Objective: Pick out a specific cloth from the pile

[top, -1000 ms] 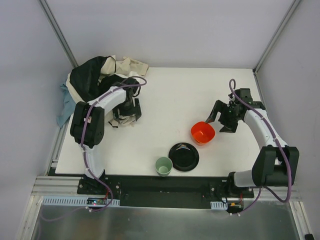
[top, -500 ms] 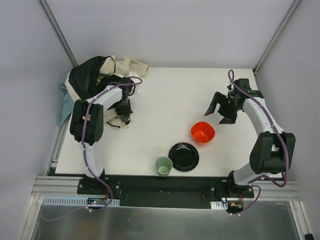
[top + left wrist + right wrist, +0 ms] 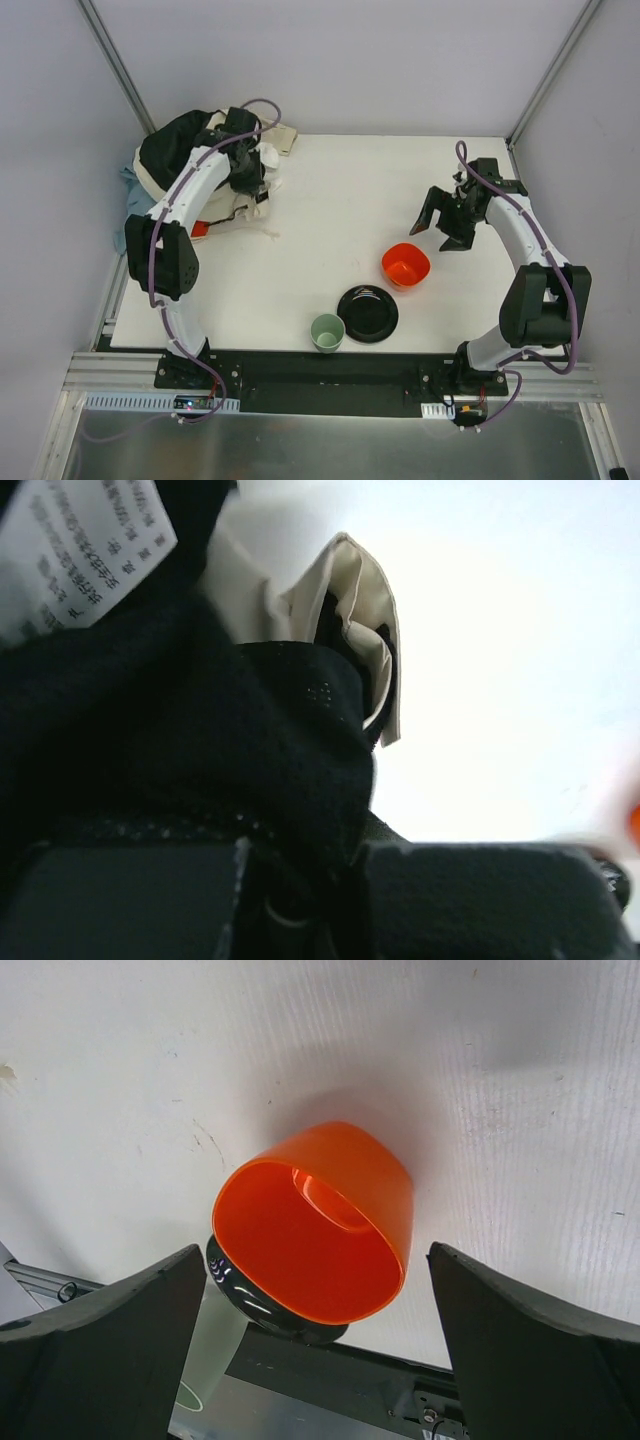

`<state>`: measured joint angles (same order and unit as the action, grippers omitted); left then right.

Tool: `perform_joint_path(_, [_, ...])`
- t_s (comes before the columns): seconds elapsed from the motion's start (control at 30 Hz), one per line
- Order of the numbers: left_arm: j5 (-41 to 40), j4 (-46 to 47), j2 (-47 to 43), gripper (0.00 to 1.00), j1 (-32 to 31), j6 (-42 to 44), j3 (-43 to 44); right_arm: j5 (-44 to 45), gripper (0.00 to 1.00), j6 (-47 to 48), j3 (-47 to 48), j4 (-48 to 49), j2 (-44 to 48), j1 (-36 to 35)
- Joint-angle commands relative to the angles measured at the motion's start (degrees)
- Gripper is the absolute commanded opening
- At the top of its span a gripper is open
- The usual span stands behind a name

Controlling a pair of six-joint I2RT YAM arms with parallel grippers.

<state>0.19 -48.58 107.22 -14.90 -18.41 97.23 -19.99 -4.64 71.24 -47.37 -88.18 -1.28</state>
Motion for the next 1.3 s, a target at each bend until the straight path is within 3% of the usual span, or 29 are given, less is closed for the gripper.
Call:
perform_joint_path(0.0, [0.2,2.0,-5.0,0.00,0.9,4.4,14.5,-0.4,0.96,1.4,3.1,-2.6,1.4,-0.2])
perform_joint_path(0.17, [3.5,1.6,-4.8,0.00,7.3,2.0,26.7,-1.0,0.96,2.4,5.5,-4.6,1.8,-0.2])
perform_joint_path(0.33, [0.1,1.6,-5.2,0.00,14.4,-0.1,30.7,-0.9,0.96,2.8,5.8,-5.0,1.9,-0.4])
perform_joint_path(0.6, [-7.4,1.5,-5.1,0.00,28.4,-7.4,18.1,-1.7,0.96,2.9,7.7,-5.2,0.3,-1.8])
perform_joint_path(0.73, [-8.4,0.3,-1.6,0.00,31.2,-7.8,12.6,-1.5,0.96,2.9,9.2,-5.5,-0.7,-2.4])
perform_joint_path(0.83, [-7.0,-1.7,2.8,0.03,31.4,-6.6,13.4,-1.1,0.96,2.8,9.4,-5.6,-0.9,-2.8])
perform_joint_path(0.93, [-2.7,-3.3,6.2,0.17,31.4,-6.2,15.9,-1.1,0.96,2.7,9.5,-5.5,-1.3,-3.1])
perform_joint_path(1.03, [2.2,-3.4,5.9,0.43,31.2,-6.1,16.1,-0.9,0.96,2.6,9.4,-5.6,-1.2,-3.3])
perform_joint_path(1.2, [2.9,-3.3,1.2,0.86,29.3,-5.3,15.8,-0.8,0.96,2.7,8.8,-5.5,-1.5,-3.5])
perform_joint_path(1.27, [3.2,-3.4,-1.1,0.95,27.6,-4.5,14.7,-0.9,0.96,2.8,8.7,-5.4,-1.7,-3.5])
